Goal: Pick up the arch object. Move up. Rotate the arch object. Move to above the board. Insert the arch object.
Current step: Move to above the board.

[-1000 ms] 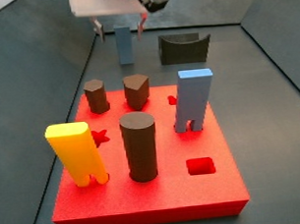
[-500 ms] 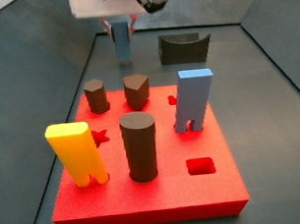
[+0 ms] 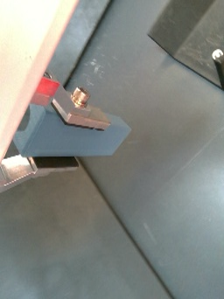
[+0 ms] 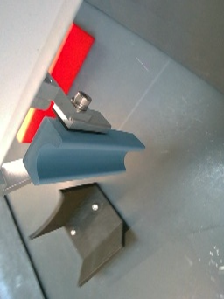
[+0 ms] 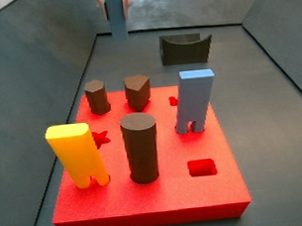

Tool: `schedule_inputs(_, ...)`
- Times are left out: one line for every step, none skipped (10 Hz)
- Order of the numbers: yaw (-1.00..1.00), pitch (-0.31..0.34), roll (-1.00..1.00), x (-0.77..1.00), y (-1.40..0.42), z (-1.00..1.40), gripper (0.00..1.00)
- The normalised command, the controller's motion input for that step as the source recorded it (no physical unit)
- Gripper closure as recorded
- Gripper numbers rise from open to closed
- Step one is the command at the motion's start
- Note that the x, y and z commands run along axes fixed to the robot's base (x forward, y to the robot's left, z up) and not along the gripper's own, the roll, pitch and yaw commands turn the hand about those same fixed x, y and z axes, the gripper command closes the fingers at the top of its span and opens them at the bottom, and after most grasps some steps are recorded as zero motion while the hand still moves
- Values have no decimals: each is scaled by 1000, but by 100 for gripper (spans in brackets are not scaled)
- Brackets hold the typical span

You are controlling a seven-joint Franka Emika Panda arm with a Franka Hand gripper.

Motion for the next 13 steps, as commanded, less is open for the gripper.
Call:
schedule_inputs(-32, 10, -128, -81, 54, 1000, 100)
schedule_inputs(-32, 11, -132, -79, 53, 1000, 100)
schedule_inputs(-32, 13, -135, -77, 53, 1000, 100)
schedule_inputs(-33, 19, -141, -72, 53, 1000, 100)
schedule_inputs(-34, 29, -146, -67, 54, 1000, 100)
schedule_inputs(-34, 43, -150, -56, 54, 1000, 100)
schedule_inputs(-33, 51, -151, -50, 54, 1000, 100)
schedule_inputs(-33, 63, -150, -39, 53, 1000, 100)
schedule_inputs(-31, 67, -146, -29, 52, 1000, 100)
schedule_inputs(-31, 65, -143, -19, 46, 904, 100)
schedule_inputs(-31, 65, -141, -11, 38, 794, 100)
schedule_inputs(-30, 69, -137, 1, 21, 522, 100)
schedule_inputs(-29, 69, -135, 2, 18, 412, 100)
